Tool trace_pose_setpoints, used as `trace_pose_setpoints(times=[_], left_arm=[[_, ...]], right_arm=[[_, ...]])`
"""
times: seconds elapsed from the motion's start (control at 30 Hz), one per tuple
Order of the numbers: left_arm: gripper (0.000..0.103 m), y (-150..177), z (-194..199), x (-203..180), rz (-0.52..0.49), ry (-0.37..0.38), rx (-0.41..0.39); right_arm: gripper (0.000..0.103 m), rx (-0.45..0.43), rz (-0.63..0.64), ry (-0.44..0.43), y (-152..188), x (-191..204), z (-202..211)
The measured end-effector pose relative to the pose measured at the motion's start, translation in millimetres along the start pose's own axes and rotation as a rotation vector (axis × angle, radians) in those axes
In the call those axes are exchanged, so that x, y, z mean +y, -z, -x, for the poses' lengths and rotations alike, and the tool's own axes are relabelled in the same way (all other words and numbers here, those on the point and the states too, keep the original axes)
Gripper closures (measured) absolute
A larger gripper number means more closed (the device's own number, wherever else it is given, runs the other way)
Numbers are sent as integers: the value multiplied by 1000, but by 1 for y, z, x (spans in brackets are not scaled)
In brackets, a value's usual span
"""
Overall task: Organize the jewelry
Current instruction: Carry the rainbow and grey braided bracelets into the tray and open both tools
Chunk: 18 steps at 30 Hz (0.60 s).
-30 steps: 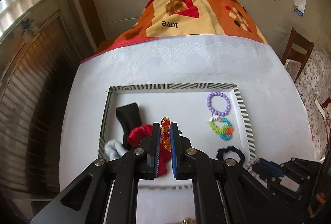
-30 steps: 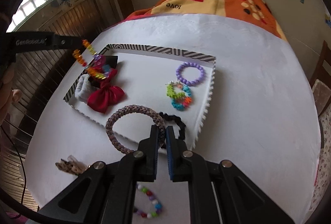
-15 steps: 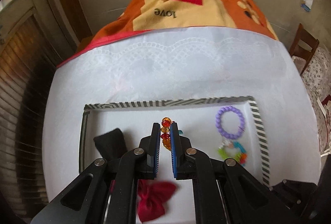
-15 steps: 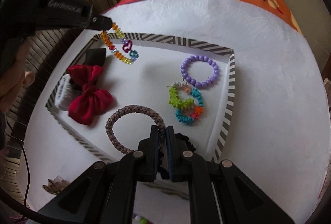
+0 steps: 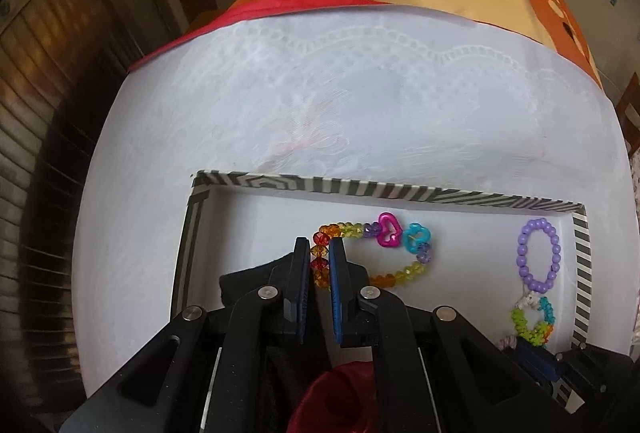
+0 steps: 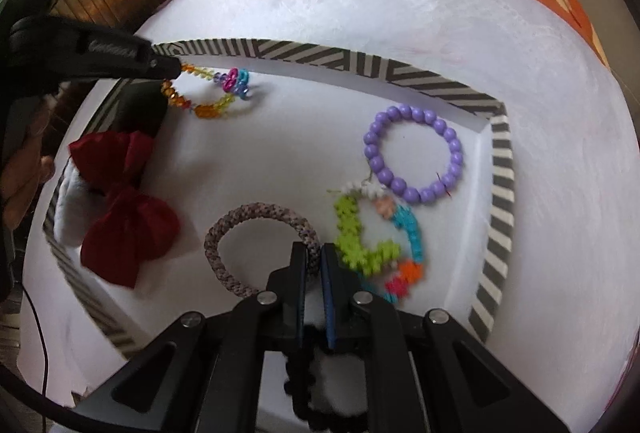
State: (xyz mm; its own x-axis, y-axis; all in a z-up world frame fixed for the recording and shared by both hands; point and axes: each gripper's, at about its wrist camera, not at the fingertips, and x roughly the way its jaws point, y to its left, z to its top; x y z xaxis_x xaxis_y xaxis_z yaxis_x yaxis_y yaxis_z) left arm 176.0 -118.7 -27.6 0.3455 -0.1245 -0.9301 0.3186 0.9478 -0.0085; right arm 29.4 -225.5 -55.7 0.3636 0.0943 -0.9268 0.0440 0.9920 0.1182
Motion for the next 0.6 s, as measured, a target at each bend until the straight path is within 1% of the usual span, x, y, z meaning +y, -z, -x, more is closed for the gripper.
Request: trace_pose_setpoints(times=[0.1, 0.17, 0.23, 0.3, 0.4, 0.53, 0.6], left_arm=[[103, 4, -1, 2, 12, 17, 2], [103, 6, -2, 3, 17, 23, 8], [97, 8, 0, 6, 24, 35, 8], [92, 11, 3, 6, 27, 39, 4], [92, 16, 10, 4, 20, 27, -4], [92, 24, 23, -2, 10, 19, -21], [92, 28, 30, -4, 8, 13, -28]], right_arm=[[95, -7, -9, 3, -5, 2, -3], [89, -9, -17, -5, -7, 4, -3], [72, -19, -35, -25, -6, 3, 0], [70, -29, -46, -34, -2, 1, 9], [67, -50, -52, -44, 3, 0, 21], [61, -78, -65, -43, 15, -3, 39], [59, -87, -78, -41, 15, -5, 45]])
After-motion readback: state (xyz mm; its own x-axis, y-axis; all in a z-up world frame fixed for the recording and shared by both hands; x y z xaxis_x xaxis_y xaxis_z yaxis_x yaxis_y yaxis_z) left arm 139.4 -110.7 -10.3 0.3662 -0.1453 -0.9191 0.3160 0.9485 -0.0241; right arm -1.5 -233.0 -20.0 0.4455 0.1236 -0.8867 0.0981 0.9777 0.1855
